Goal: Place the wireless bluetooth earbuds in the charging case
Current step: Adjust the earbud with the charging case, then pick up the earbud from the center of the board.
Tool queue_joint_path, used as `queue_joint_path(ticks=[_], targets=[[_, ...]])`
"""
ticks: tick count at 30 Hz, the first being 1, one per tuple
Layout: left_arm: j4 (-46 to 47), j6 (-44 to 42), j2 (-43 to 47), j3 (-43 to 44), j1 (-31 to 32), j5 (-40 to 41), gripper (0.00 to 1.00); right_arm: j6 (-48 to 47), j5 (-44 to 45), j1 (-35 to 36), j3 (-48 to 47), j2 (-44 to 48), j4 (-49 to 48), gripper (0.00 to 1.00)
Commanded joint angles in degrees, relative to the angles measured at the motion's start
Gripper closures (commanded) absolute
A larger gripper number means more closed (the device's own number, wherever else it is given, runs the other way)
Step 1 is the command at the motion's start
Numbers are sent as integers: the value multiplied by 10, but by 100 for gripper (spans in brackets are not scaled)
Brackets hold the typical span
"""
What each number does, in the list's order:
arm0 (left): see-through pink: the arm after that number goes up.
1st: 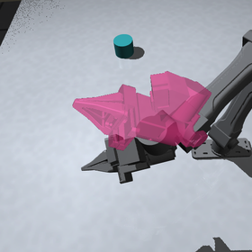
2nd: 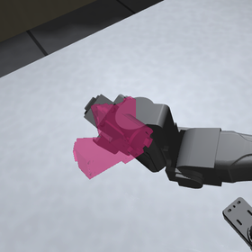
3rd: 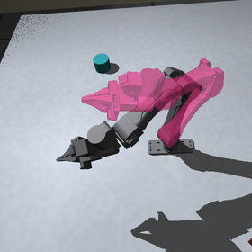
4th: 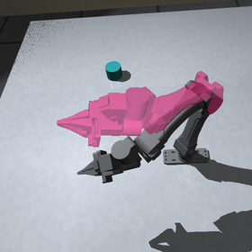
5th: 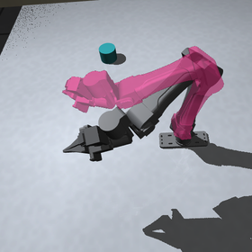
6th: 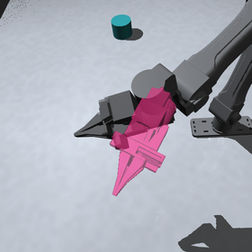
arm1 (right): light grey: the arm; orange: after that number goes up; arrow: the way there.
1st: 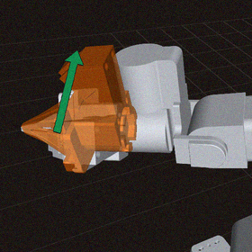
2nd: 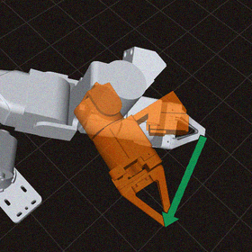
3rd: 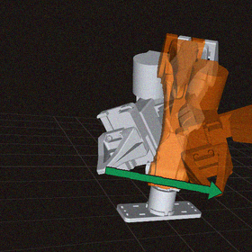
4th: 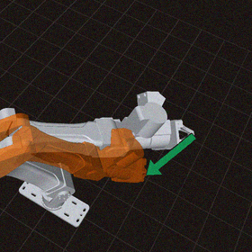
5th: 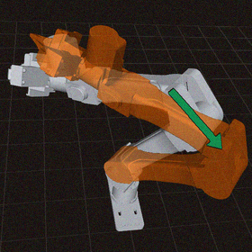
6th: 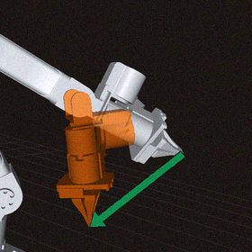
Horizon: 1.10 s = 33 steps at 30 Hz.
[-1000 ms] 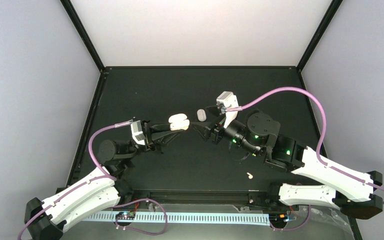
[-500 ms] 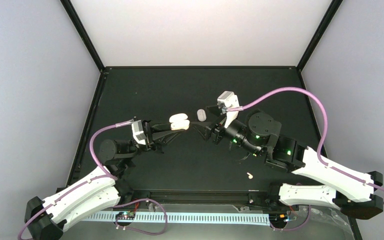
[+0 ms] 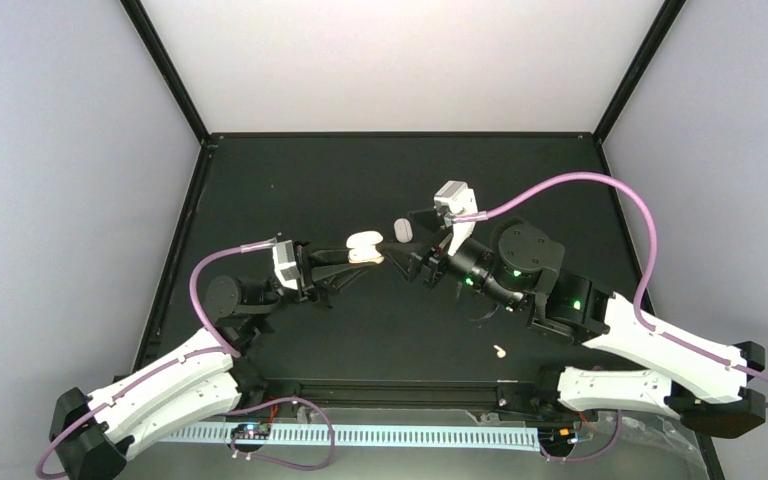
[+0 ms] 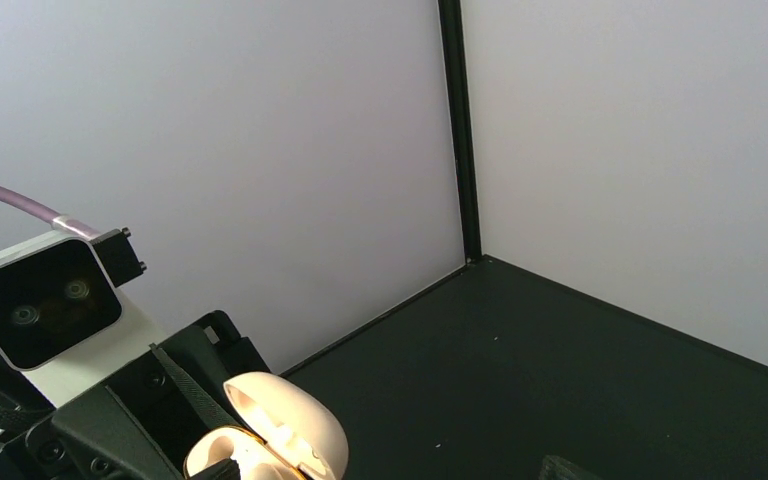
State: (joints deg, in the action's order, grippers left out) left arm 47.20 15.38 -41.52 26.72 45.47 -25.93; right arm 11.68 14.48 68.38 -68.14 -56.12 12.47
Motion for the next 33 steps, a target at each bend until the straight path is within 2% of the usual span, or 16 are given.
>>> queue_joint_path(ticks=[1, 8, 13, 15, 18, 21, 27, 33], targets=[[10, -8, -1, 8, 4, -8, 99, -3, -9, -1, -18, -3, -15, 22], [-4, -16, 10, 3, 4, 8, 98, -25, 30, -1, -25, 21, 0, 22], [-43, -24, 46, -5, 4, 13, 98, -29, 119, -9, -24, 56, 95, 22], [-56, -26, 63, -11, 4, 15, 98, 13, 131, -42, -15, 55, 171, 22], [-76, -27, 92, -24, 4, 24, 98, 115, 93, -121, 32, 59, 280, 22], [-94, -29, 121, -36, 4, 34, 98, 202, 54, -172, 112, 82, 334, 22], [-112, -29, 150, -48, 4, 36, 98, 390, -11, -219, 282, 109, 363, 23], [-118, -20, 177, -62, 4, 35, 98, 523, -11, -229, 371, 131, 377, 23]])
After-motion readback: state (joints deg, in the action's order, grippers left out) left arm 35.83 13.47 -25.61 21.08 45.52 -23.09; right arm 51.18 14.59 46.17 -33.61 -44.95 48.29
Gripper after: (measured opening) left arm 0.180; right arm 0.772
